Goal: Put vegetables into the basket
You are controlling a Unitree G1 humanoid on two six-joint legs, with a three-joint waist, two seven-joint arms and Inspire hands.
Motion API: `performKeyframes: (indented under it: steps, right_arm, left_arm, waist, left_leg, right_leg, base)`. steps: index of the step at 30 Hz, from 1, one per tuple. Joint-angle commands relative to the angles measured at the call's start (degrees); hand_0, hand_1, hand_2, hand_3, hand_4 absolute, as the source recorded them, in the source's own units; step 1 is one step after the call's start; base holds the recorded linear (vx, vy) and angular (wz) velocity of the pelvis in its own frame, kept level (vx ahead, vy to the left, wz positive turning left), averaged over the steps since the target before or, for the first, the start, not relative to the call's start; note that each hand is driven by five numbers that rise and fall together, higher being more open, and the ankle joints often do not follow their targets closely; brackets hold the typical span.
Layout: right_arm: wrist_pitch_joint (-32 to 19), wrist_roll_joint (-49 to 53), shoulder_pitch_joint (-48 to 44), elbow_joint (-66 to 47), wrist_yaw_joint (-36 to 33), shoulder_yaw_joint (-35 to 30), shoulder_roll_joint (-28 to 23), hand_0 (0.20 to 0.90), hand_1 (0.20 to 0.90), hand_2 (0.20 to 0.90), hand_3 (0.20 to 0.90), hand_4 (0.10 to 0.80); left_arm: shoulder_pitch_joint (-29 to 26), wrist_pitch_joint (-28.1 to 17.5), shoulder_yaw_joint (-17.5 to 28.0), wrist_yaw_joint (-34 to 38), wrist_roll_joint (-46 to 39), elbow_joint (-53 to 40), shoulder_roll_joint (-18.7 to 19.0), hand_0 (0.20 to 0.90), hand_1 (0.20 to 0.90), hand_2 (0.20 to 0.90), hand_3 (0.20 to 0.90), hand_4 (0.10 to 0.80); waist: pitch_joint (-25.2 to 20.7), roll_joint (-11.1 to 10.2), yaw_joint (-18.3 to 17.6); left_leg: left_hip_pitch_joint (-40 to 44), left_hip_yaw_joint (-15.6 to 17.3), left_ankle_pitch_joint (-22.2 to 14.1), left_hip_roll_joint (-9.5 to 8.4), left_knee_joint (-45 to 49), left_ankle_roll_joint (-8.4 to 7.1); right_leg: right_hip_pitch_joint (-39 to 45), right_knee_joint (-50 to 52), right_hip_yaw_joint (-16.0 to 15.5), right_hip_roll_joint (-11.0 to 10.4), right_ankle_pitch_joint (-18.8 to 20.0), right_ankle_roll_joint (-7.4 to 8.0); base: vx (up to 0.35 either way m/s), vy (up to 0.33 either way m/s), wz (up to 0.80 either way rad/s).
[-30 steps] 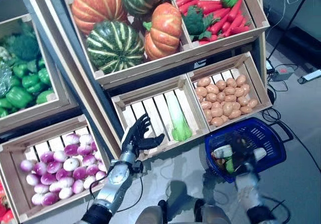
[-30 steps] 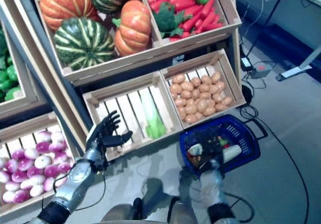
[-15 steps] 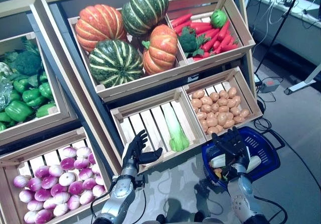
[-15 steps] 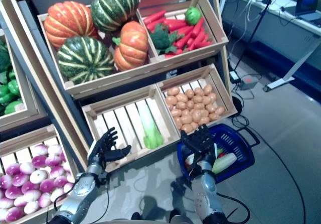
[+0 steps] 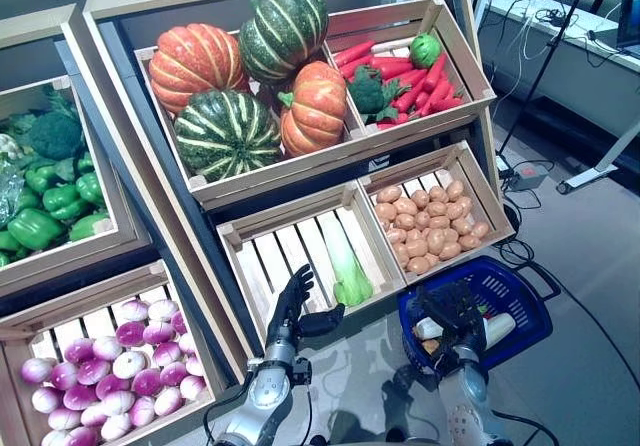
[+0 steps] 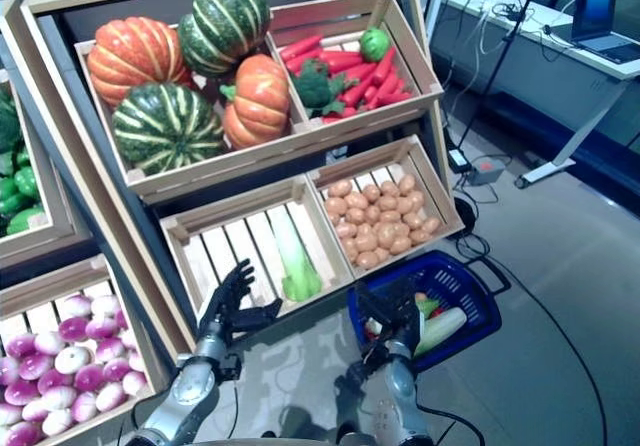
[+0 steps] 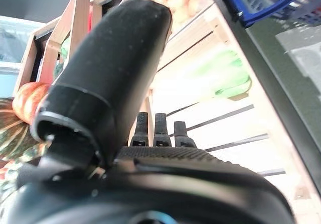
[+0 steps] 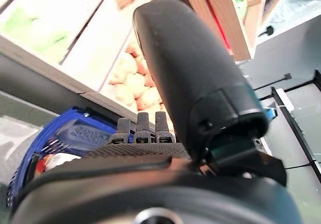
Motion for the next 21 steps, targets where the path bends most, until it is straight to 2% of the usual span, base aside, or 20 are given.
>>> performKeyframes:
  steps: [1,4,6,8,10,12,13,15,16,17,19,21]
  right_arm:
    - [-5.3,-0.89,-2.13,-4.46,2.24,-0.18,-1.49,0.9,0.9,0.9,0.9,0.8]
    - [-7.1,0.44,-2.92,-5.05,3.37,-1.53,-2.55,0.9,0.9,0.9,0.9,0.8]
    - [-8.47,1.36,-3.27,-5.24,3.79,-2.08,-2.92,0.9,0.9,0.9,0.9,0.8]
    - [-9.72,2.34,-4.0,-4.92,4.18,-2.69,-3.15,0.9,0.9,0.9,0.9,0.8]
    - [-10.25,4.86,-3.92,-4.04,3.89,-4.01,-2.37,0.9,0.9,0.9,0.9,0.8]
    - [-10.68,5.54,-2.85,-4.59,4.1,-4.55,-1.31,0.9,0.9,0.9,0.9,0.8]
    - [-10.94,5.1,-1.87,-4.79,4.07,-4.9,-0.65,0.9,0.9,0.9,0.9,0.8]
    - [-11.5,5.64,0.03,-4.41,3.59,-5.92,0.92,0.9,0.9,0.9,0.9,0.8]
    - [-11.61,5.66,0.12,-4.41,3.54,-5.95,0.98,0.9,0.9,0.9,0.9,0.8]
    - [-11.07,5.71,0.77,-4.64,3.71,-6.02,1.6,0.9,0.9,0.9,0.9,0.8]
    - [-10.19,5.7,0.74,-4.69,3.6,-6.1,1.96,0.9,0.9,0.9,0.9,0.8]
    - [-9.03,4.75,0.19,-5.18,3.71,-4.79,2.16,0.9,0.9,0.9,0.9,0.8]
  left_arm:
    - [-1.29,-8.49,2.49,-2.1,0.32,-4.62,-0.31,0.9,0.9,0.9,0.9,0.8]
    - [-1.51,-8.31,2.46,-0.82,0.44,-7.71,0.64,0.9,0.9,0.9,0.9,0.8]
    - [-2.64,-8.1,2.35,-0.52,0.67,-8.22,0.76,0.9,0.9,0.9,0.9,0.8]
    - [-4.36,-8.24,2.52,-0.75,2.33,-8.01,0.63,0.9,0.9,0.9,0.9,0.8]
    - [-6.99,-6.91,2.78,-0.83,2.69,-7.8,1.88,0.9,0.9,0.9,0.9,0.8]
    - [-6.87,-7.68,2.96,-1.64,3.12,-7.88,2.41,0.9,0.9,0.9,0.9,0.8]
    - [-6.34,-7.77,3.04,-2.04,3.63,-8.28,2.85,0.9,0.9,0.9,0.9,0.8]
    - [-4.6,-7.59,2.81,-3.28,2.67,-8.51,3.77,0.9,0.9,0.9,0.9,0.8]
    - [-4.5,-7.64,2.85,-3.32,2.66,-8.53,3.8,0.9,0.9,0.9,0.9,0.8]
    - [-3.58,-7.75,3.14,-3.12,3.05,-8.79,4.29,0.9,0.9,0.9,0.9,0.8]
    - [-3.34,-6.99,3.54,-2.64,2.75,-9.36,4.49,0.9,0.9,0.9,0.9,0.8]
    - [-3.55,-6.65,3.94,-0.21,2.54,-10.43,4.58,0.9,0.9,0.9,0.9,0.8]
  waist:
    - [2.55,-0.67,0.3]
    - [3.64,1.17,2.25]
    - [3.96,1.02,3.48]
    - [3.9,0.61,4.57]
    - [2.78,0.04,4.72]
    - [2.39,0.02,4.6]
    - [2.0,-0.12,4.58]
    - [1.11,0.18,4.27]
    - [1.04,0.16,4.32]
    - [1.01,1.27,3.68]
    - [1.23,1.57,3.31]
    - [1.71,2.29,2.97]
  left_leg:
    - [-6.02,-0.1,6.63,1.48,8.26,0.32]
    - [-7.08,-2.5,12.17,3.2,-9.53,-1.22]
    - [-8.65,-3.89,14.34,3.34,-15.45,-1.8]
    - [-9.96,-4.45,14.12,2.86,-17.7,-1.84]
    - [-9.05,-2.08,9.75,1.86,-14.72,-0.12]
    - [-8.91,-1.16,8.58,1.62,-12.93,0.62]
    - [-8.3,-1.06,8.07,1.06,-12.64,1.53]
    - [-5.57,-0.91,7.1,-0.26,-13.07,3.42]
    - [-5.44,-0.81,7.07,-0.33,-13.17,3.52]
    - [-1.69,-0.2,6.45,0.27,-14.97,3.79]
    - [0.8,0.51,6.48,0.69,-16.53,3.43]
    - [3.95,1.08,6.52,1.95,-18.77,2.27]
  right_leg:
    - [4.22,-4.73,1.28,1.92,7.76,-3.0]
    - [7.14,-5.46,2.9,3.11,5.45,-1.6]
    - [9.08,-6.37,3.78,2.58,4.68,-0.83]
    - [10.31,-6.96,3.77,1.65,3.98,-0.13]
    - [11.14,-3.44,0.68,-1.58,1.51,1.5]
    - [11.31,-0.72,-0.11,-2.38,0.17,1.91]
    - [11.01,2.19,-0.48,-2.97,0.67,2.45]
    - [7.12,12.8,-1.9,-4.98,7.54,3.87]
    - [6.65,13.48,-1.82,-5.13,7.7,3.97]
    - [1.82,17.3,-3.61,-5.47,9.53,4.01]
    - [0.05,16.02,-5.2,-6.11,10.1,3.89]
    - [-1.16,7.49,-7.99,-7.42,9.93,2.99]
  base:
    - [0.203,0.13,-0.04]
    - [0.291,0.22,-0.13]
    - [0.237,0.192,0.12]
    - [0.166,0.18,0.04]
    - [0.263,0.256,-0.29]
    - [0.265,0.197,-0.69]
    - [0.335,0.205,-0.64]
    - [0.307,0.194,-0.19]
    - [0.26,0.166,0.02]
    - [0.216,0.099,0.03]
    - [0.191,0.04,-0.11]
    - [0.124,-0.118,-0.11]
